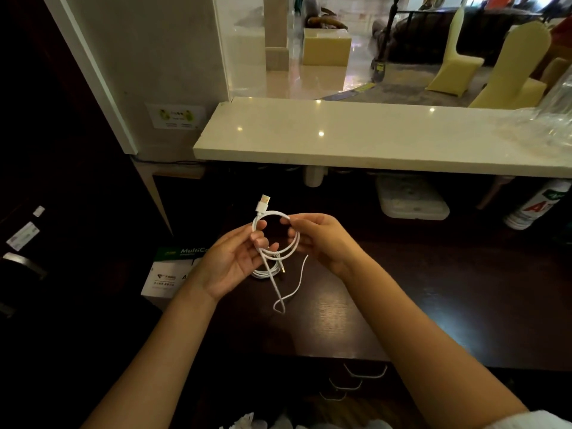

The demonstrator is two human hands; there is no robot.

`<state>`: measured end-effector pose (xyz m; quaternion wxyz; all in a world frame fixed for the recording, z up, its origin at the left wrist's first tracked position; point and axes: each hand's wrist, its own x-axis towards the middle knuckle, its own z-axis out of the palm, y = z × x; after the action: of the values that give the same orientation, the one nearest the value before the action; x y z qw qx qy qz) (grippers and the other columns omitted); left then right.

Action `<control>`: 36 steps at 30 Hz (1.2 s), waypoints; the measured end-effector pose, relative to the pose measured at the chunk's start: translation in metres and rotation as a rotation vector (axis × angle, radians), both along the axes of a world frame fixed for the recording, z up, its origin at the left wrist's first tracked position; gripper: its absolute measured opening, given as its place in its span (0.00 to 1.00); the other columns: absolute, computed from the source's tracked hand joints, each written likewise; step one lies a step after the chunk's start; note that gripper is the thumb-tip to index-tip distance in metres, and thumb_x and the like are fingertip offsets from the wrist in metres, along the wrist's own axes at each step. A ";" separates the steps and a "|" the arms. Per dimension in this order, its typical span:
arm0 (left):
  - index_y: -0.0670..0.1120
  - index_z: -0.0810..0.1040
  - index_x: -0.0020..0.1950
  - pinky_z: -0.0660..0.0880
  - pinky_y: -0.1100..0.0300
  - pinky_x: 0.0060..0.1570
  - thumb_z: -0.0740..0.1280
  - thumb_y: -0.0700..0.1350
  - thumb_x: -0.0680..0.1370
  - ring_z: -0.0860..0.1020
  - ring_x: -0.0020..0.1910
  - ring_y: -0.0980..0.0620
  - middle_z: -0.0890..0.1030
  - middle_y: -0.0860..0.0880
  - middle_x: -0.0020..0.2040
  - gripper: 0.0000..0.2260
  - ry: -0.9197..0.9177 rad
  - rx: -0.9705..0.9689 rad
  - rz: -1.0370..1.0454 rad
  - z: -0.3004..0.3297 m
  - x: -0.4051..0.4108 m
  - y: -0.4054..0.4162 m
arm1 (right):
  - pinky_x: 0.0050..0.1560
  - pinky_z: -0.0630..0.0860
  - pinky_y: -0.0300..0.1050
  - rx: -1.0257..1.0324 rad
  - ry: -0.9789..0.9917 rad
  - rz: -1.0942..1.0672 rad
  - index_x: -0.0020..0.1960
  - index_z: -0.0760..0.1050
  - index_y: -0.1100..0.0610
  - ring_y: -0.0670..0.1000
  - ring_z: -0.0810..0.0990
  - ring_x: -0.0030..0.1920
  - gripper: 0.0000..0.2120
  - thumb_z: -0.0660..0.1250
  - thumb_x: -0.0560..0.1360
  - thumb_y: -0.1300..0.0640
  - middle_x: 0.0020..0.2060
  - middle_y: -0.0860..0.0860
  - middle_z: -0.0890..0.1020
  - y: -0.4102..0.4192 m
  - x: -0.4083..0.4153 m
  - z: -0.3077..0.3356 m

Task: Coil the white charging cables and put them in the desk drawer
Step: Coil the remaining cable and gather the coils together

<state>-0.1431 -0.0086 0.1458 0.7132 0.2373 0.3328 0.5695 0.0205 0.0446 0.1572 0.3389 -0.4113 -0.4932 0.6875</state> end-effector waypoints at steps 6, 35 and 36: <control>0.41 0.76 0.46 0.80 0.60 0.47 0.55 0.39 0.80 0.78 0.30 0.59 0.75 0.52 0.27 0.11 0.091 -0.011 0.045 -0.004 0.003 0.004 | 0.39 0.72 0.37 0.035 -0.094 -0.027 0.37 0.76 0.54 0.41 0.77 0.28 0.11 0.61 0.78 0.58 0.23 0.45 0.77 0.012 0.003 -0.004; 0.43 0.81 0.45 0.79 0.66 0.36 0.55 0.40 0.80 0.78 0.28 0.60 0.78 0.54 0.28 0.15 -0.041 0.021 0.263 -0.001 -0.018 0.018 | 0.33 0.69 0.33 0.040 -0.168 0.575 0.40 0.76 0.58 0.44 0.72 0.28 0.12 0.58 0.79 0.58 0.27 0.47 0.71 -0.006 0.024 -0.048; 0.44 0.83 0.42 0.78 0.66 0.35 0.55 0.41 0.80 0.77 0.27 0.61 0.77 0.54 0.28 0.17 -0.044 0.029 0.254 0.000 -0.020 0.017 | 0.33 0.68 0.33 0.053 -0.225 0.576 0.39 0.76 0.57 0.44 0.71 0.28 0.13 0.58 0.79 0.59 0.27 0.48 0.71 -0.002 0.030 -0.050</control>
<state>-0.1635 0.0082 0.1460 0.6387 0.1911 0.3363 0.6651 0.0501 0.0431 0.1071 0.0841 -0.3193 -0.6418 0.6922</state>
